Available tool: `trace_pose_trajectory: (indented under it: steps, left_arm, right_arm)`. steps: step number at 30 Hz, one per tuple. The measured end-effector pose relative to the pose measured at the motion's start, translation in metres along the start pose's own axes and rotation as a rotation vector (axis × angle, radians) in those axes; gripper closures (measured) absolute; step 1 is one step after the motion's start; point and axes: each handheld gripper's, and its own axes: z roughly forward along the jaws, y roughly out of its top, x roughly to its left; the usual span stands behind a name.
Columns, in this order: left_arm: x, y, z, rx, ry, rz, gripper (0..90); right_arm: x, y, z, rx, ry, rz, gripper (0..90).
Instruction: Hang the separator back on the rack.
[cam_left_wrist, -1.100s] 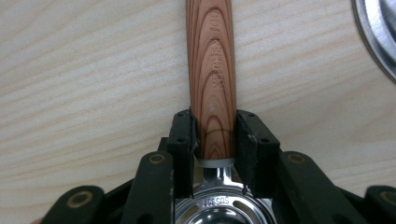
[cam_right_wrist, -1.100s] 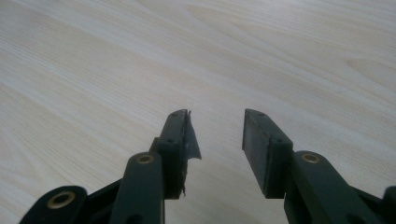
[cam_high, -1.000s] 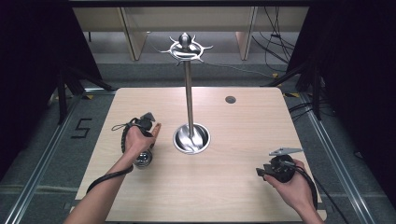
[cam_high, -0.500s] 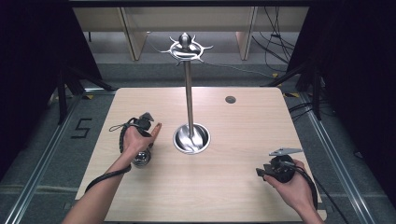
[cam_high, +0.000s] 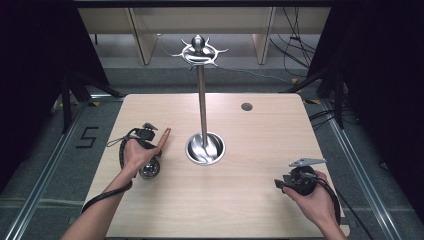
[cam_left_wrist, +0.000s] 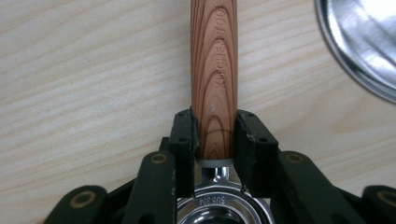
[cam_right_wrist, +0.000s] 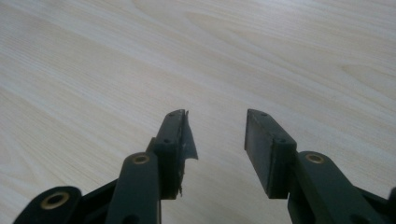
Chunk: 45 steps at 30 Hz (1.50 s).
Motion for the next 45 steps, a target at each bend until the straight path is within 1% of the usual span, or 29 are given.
trace_pose_trajectory:
  steps: [1, 2, 3, 4, 7, 8, 9, 11, 12, 15, 16, 17, 19, 20, 24, 27, 28, 31, 33, 34, 35, 36, 37, 38, 39, 40, 41, 42, 45]
  left_arm:
    - [0.001, -0.002, -0.001, -0.019, -0.017, -0.003, 69.3]
    - [0.002, -0.005, -0.003, -0.045, -0.043, -0.021, 69.3]
    - [0.002, -0.006, -0.005, -0.064, -0.024, -0.016, 69.3]
    - [0.003, -0.007, -0.007, -0.074, -0.025, -0.008, 69.3]
    - [0.006, -0.011, -0.014, -0.107, -0.059, -0.008, 69.3]
    - [0.007, -0.013, -0.02, -0.117, -0.072, -0.004, 69.3]
    - [0.007, -0.013, -0.02, -0.117, -0.072, -0.004, 69.3]
    - [0.008, -0.016, -0.024, -0.154, -0.08, -0.001, 69.3]
    - [0.008, -0.02, -0.028, -0.184, -0.1, 0.002, 69.3]
    - [0.006, -0.024, -0.032, -0.204, -0.097, 0.013, 69.3]
    - [0.006, -0.025, -0.033, -0.219, -0.098, 0.017, 69.3]
    - [0.004, -0.026, -0.034, -0.246, -0.102, 0.0, 69.3]
    - [0.004, -0.029, -0.038, -0.26, -0.112, 0.004, 69.3]
    - [0.003, -0.031, -0.042, -0.266, -0.108, 0.019, 69.2]
    - [0.001, -0.034, -0.046, -0.299, -0.094, 0.039, 69.3]
    - [-0.001, -0.038, -0.053, -0.31, -0.098, 0.056, 69.2]
    - [-0.002, -0.04, -0.057, -0.326, -0.101, 0.064, 69.3]
    - [-0.004, -0.043, -0.06, -0.348, -0.111, 0.048, 69.3]
    - [-0.005, -0.046, -0.064, -0.357, -0.113, 0.058, 69.3]
    - [-0.005, -0.047, -0.066, -0.369, -0.112, 0.056, 69.3]
    - [-0.006, -0.049, -0.069, -0.371, -0.114, 0.065, 69.2]
    - [-0.007, -0.052, -0.071, -0.389, -0.119, 0.062, 69.3]
    - [-0.008, -0.053, -0.072, -0.39, -0.125, 0.064, 69.3]
    - [-0.007, -0.055, -0.075, -0.376, -0.125, 0.086, 69.3]
    - [-0.008, -0.057, -0.077, -0.388, -0.126, 0.082, 69.3]
    - [-0.01, -0.059, -0.078, -0.412, -0.124, 0.063, 69.3]
    - [-0.011, -0.061, -0.08, -0.418, -0.129, 0.064, 69.3]
    - [-0.011, -0.064, -0.085, -0.417, -0.135, 0.084, 69.3]
    - [-0.014, -0.069, -0.089, -0.446, -0.145, 0.073, 69.2]
  right_arm:
    - [0.0, 0.0, 0.0, 0.0, 0.0, 0.0, 59.1]
    - [-0.001, -0.001, 0.001, -0.004, -0.001, -0.017, 59.0]
    - [0.0, 0.0, 0.0, 0.002, 0.006, 0.005, 58.8]
    - [0.0, 0.0, 0.0, 0.001, 0.008, 0.006, 58.7]
    - [-0.001, 0.0, 0.001, -0.004, 0.006, -0.004, 58.5]
    - [0.001, 0.0, 0.001, 0.0, 0.008, 0.019, 58.3]
    - [0.001, 0.0, 0.001, 0.0, 0.008, 0.019, 58.3]
    - [0.001, 0.0, 0.001, 0.0, 0.008, 0.02, 58.1]
    - [0.001, 0.001, -0.001, 0.022, -0.003, 0.013, 58.0]
    - [0.0, 0.0, 0.0, 0.021, -0.002, 0.01, 57.8]
    - [-0.001, 0.0, 0.0, 0.019, -0.006, -0.004, 57.8]
    - [0.0, 0.0, 0.0, 0.02, -0.003, 0.012, 57.8]
    - [0.0, 0.0, 0.0, 0.018, -0.002, 0.014, 57.7]
    - [0.0, 0.0, 0.001, -0.002, 0.005, 0.02, 57.5]
    - [0.0, 0.0, 0.001, -0.005, 0.003, 0.019, 57.2]
    - [0.0, 0.0, 0.001, -0.01, 0.001, 0.017, 56.9]
    - [-0.002, 0.0, 0.001, -0.016, -0.007, -0.012, 56.5]
    - [-0.004, 0.001, 0.001, -0.026, -0.008, -0.027, 56.2]
    - [-0.005, 0.0, 0.0, -0.027, -0.007, -0.024, 56.0]
    - [-0.006, 0.0, 0.001, -0.038, -0.011, -0.039, 56.1]
    - [-0.005, 0.001, 0.0, -0.028, -0.009, -0.026, 56.0]
    - [-0.006, 0.0, 0.001, -0.04, -0.009, -0.036, 56.0]
    - [-0.004, 0.0, 0.0, -0.026, -0.01, -0.011, 56.0]
    - [-0.005, 0.0, 0.001, -0.034, -0.008, -0.022, 56.0]
    - [-0.005, 0.0, 0.001, -0.034, -0.008, -0.022, 56.0]
    - [-0.004, 0.0, -0.001, -0.023, -0.007, -0.011, 55.9]
    - [-0.004, 0.0, -0.001, -0.025, -0.005, -0.008, 55.9]
    - [-0.005, 0.0, 0.0, -0.033, -0.011, -0.022, 55.9]
    - [-0.005, 0.0, 0.0, -0.032, -0.013, -0.009, 55.8]
